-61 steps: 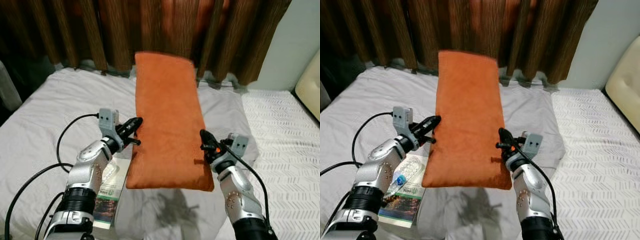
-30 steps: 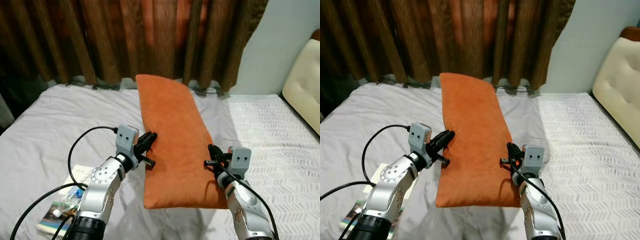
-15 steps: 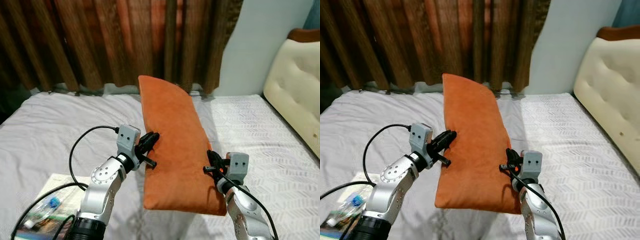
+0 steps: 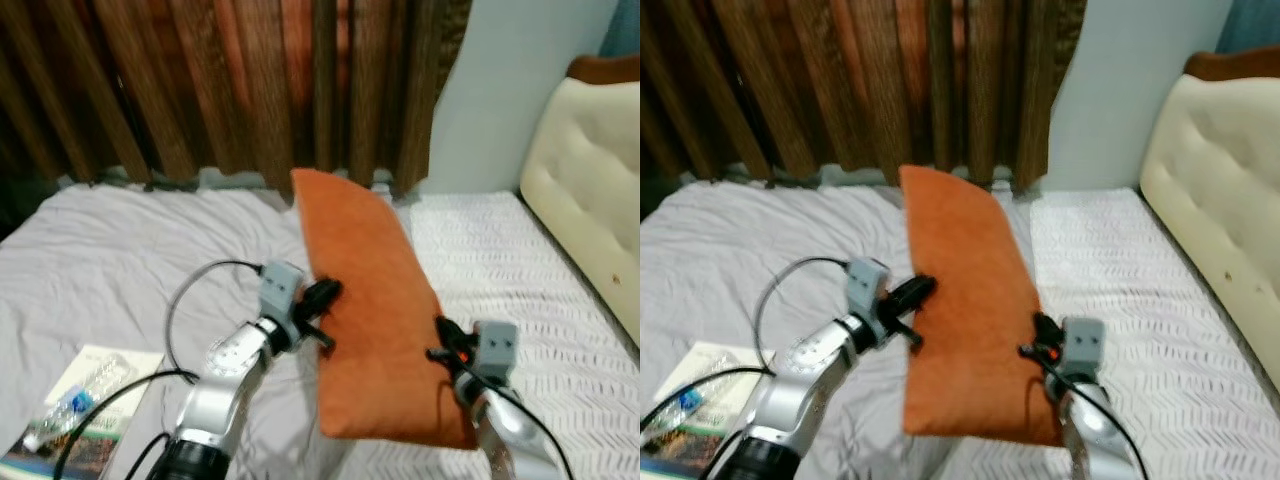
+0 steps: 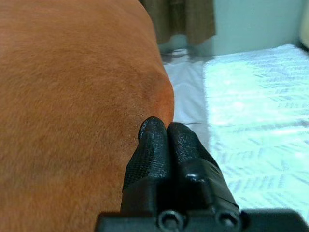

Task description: Clean up the room

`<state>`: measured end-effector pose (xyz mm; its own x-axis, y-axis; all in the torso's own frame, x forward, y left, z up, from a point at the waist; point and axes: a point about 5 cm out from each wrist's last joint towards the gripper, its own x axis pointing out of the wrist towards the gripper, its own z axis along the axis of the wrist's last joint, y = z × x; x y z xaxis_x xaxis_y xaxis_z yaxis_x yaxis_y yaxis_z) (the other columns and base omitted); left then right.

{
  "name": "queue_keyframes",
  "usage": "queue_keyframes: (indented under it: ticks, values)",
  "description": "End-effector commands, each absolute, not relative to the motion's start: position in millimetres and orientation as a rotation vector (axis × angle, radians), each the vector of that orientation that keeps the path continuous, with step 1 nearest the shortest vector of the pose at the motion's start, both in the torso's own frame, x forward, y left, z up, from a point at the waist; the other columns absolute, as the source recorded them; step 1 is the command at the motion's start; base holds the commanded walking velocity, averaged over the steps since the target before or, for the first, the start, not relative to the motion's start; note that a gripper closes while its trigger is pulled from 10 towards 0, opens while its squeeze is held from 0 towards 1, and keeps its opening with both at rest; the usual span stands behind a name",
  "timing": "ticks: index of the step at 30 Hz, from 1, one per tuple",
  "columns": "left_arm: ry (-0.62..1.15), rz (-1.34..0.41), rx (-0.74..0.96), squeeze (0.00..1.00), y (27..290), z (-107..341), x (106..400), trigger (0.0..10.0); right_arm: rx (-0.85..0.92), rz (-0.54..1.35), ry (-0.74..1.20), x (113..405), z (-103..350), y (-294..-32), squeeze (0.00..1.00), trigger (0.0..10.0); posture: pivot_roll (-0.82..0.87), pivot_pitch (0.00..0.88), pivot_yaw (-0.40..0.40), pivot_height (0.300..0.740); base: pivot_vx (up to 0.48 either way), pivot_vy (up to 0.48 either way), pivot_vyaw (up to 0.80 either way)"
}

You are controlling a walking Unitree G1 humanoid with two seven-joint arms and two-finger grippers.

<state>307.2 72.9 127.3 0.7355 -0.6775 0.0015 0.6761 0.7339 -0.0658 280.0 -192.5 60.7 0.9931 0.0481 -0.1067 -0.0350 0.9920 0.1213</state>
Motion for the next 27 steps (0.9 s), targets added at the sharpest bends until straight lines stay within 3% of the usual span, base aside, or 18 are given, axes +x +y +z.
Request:
queue_keyframes:
  ticks: [1,12,16,24,27]
  values:
    - [-0.044,-0.743,-0.037,0.00,79.7,142.2,308.8,10.0,0.131,0.076,0.040,289.4,74.8,-179.2,0.00,10.0,-0.02,0.000,-0.010,0.732,0.352,-0.322,0.00]
    - [-0.014,-0.728,-0.011,0.00,84.2,136.6,308.4,10.0,0.126,0.096,0.064,287.0,69.8,-178.7,0.00,10.0,-0.02,0.000,-0.017,0.732,0.349,-0.325,0.00]
    - [0.071,-0.707,-0.019,0.00,88.5,124.3,308.7,10.0,0.130,0.108,0.075,286.0,67.3,-175.8,0.00,10.0,-0.01,0.000,-0.018,0.732,0.000,0.000,0.00]
    - [0.064,-0.689,0.042,0.00,91.6,120.2,305.3,10.0,0.116,0.107,0.095,283.7,63.7,-175.2,0.00,10.0,-0.01,0.000,-0.020,0.732,0.000,0.000,0.00]
    - [0.053,-0.699,0.021,0.00,90.0,122.1,302.9,10.0,0.121,0.113,0.103,282.7,62.2,-173.9,0.00,10.0,-0.01,0.000,-0.023,0.732,0.000,0.000,-0.63]
